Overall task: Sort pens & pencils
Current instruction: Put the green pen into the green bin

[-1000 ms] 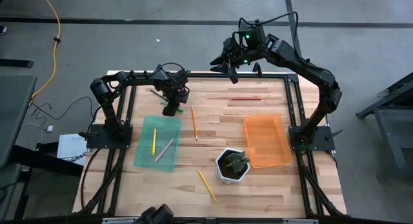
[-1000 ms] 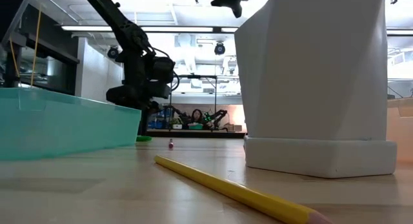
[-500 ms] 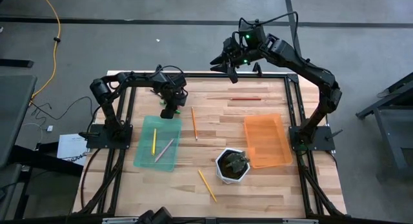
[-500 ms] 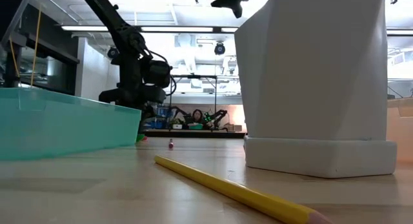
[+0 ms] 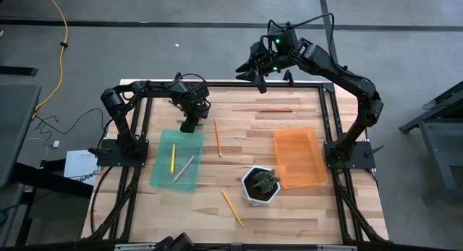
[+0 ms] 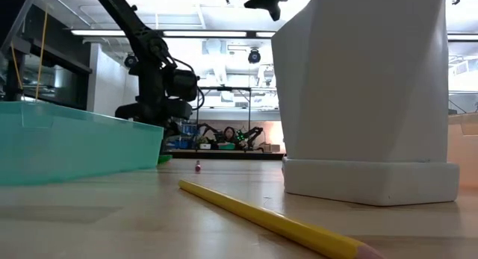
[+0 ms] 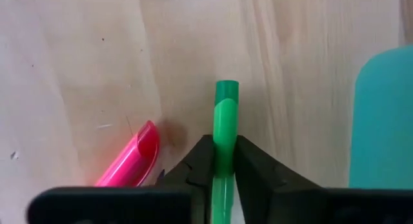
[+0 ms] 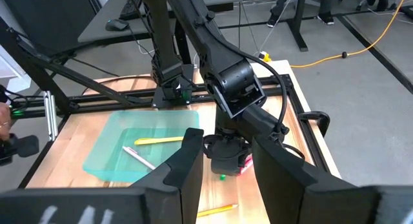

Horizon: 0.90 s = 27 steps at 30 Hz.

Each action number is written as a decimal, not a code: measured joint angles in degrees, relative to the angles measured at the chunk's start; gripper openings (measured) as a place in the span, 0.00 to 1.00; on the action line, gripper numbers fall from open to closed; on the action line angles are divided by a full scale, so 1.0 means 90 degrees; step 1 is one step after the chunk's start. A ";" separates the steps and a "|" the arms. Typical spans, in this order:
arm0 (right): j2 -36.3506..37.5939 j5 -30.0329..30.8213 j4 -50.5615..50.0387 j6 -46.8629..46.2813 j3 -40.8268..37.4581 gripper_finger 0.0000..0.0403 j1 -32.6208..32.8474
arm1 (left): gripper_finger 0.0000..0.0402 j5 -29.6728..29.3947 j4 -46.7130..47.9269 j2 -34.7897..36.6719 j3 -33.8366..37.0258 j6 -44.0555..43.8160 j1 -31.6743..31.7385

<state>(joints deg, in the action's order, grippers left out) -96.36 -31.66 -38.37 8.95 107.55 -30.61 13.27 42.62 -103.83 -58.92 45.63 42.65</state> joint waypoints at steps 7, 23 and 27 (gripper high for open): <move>0.0000 0.0000 0.0000 0.0007 0.0000 0.31 0.0000 | 0.11 0.0213 0.0197 0.0000 -0.0152 -0.0117 -0.0003; 0.0000 0.0000 -0.0002 0.0036 0.0000 0.31 -0.0012 | 0.02 0.0438 0.0794 0.0007 -0.1370 0.0044 0.0007; 0.0000 0.0000 -0.0040 0.0047 0.0000 0.31 -0.0012 | 0.05 0.0423 0.1222 0.0007 -0.1382 0.0296 0.0007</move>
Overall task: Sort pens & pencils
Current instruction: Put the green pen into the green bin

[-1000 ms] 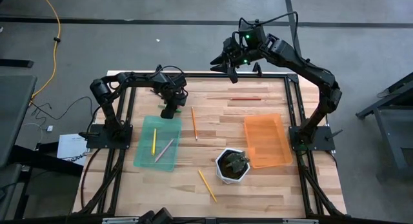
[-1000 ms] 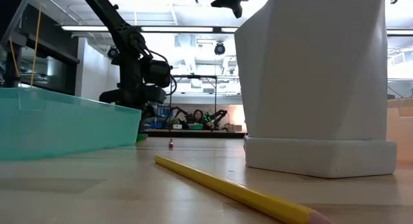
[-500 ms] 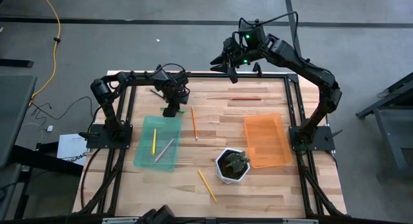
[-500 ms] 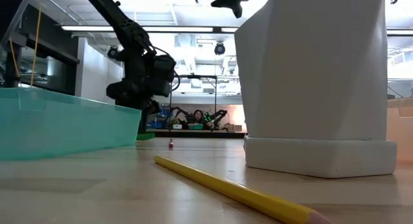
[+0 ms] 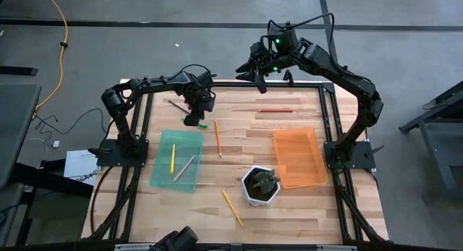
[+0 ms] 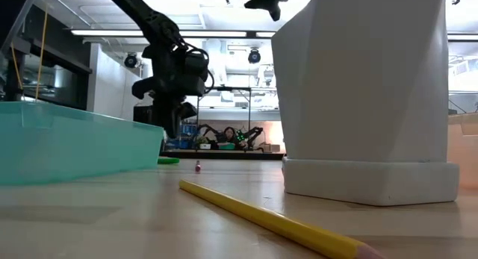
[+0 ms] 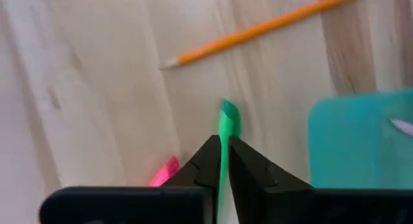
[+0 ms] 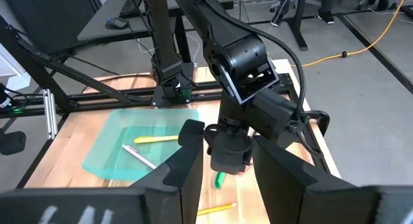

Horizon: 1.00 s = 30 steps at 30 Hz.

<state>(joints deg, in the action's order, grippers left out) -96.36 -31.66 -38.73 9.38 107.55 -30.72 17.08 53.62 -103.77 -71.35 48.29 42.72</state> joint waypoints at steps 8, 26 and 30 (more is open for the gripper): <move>0.0000 0.0000 -0.0110 0.0022 0.0000 0.31 0.0000 | 0.14 -0.0494 0.0152 0.0005 0.0089 0.0268 0.0002; 0.0000 0.0129 -0.0152 0.0130 0.0000 0.31 0.0000 | 0.21 -0.0543 -0.0701 0.0005 0.0875 -0.0066 0.0000; 0.0000 0.0129 -0.0152 0.0120 0.0000 0.31 0.0000 | 0.21 -0.0532 -0.0727 0.0005 0.1007 -0.0072 -0.0015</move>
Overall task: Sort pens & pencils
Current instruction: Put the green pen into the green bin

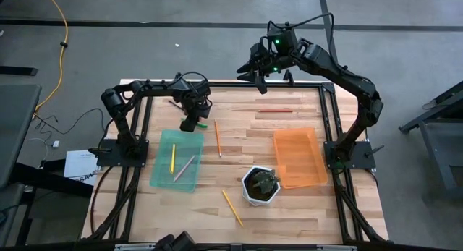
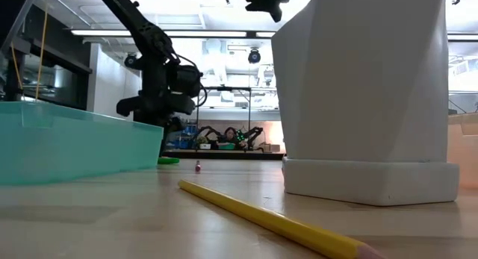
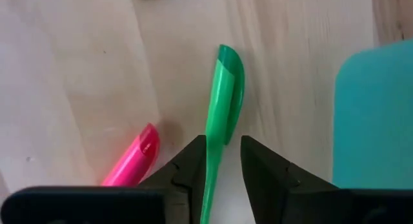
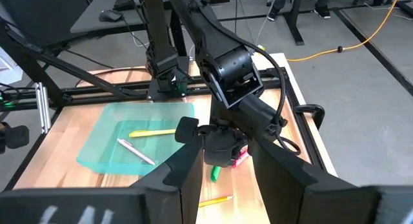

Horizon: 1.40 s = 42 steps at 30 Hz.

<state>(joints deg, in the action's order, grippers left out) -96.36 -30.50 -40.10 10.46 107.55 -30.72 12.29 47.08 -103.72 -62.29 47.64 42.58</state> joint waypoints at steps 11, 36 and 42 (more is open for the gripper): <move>0.0000 0.0032 0.0005 0.0000 0.0000 0.31 0.0000 | 0.21 -0.0420 -0.0334 0.0000 0.0158 -0.0107 -0.0037; 0.0000 0.0039 0.0004 0.0002 0.0000 0.31 -0.0002 | 0.21 -0.0113 -0.0591 -0.0219 0.0134 -0.0178 -0.0162; -0.0002 0.0039 0.0005 0.0007 0.0000 0.31 -0.0002 | 0.20 -0.0248 -0.0621 -0.0219 0.0136 -0.0205 -0.0159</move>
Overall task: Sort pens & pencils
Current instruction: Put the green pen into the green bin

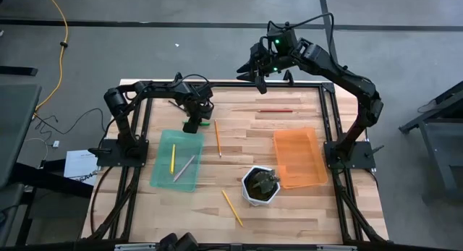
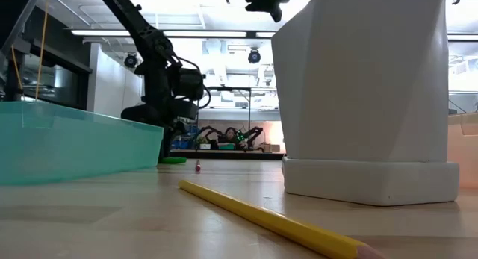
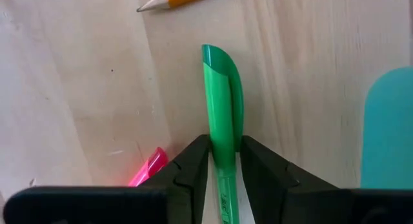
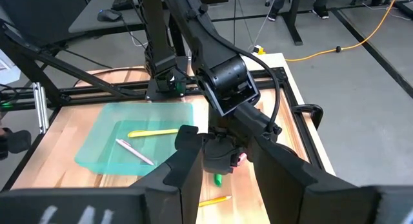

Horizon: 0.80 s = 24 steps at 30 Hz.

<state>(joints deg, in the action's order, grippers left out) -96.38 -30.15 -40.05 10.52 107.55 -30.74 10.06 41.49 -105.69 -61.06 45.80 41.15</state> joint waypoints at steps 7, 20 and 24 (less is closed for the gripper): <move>0.0000 0.0000 0.0000 0.0002 0.0000 0.31 -0.0005 | 0.08 0.0027 -0.0038 0.0000 0.0007 0.0020 0.0009; 0.0000 0.0005 0.0000 0.0051 0.0000 0.31 -0.0005 | 0.10 0.0149 0.0212 0.0129 -0.0317 -0.0127 0.0009; 0.0000 0.0005 0.0000 0.0051 0.0000 0.31 -0.0005 | 0.08 0.0312 0.0406 0.0127 -0.0594 -0.0138 0.0009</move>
<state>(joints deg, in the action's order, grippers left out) -96.38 -30.11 -40.05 10.98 107.55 -30.79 12.87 45.14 -104.55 -66.40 44.56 41.23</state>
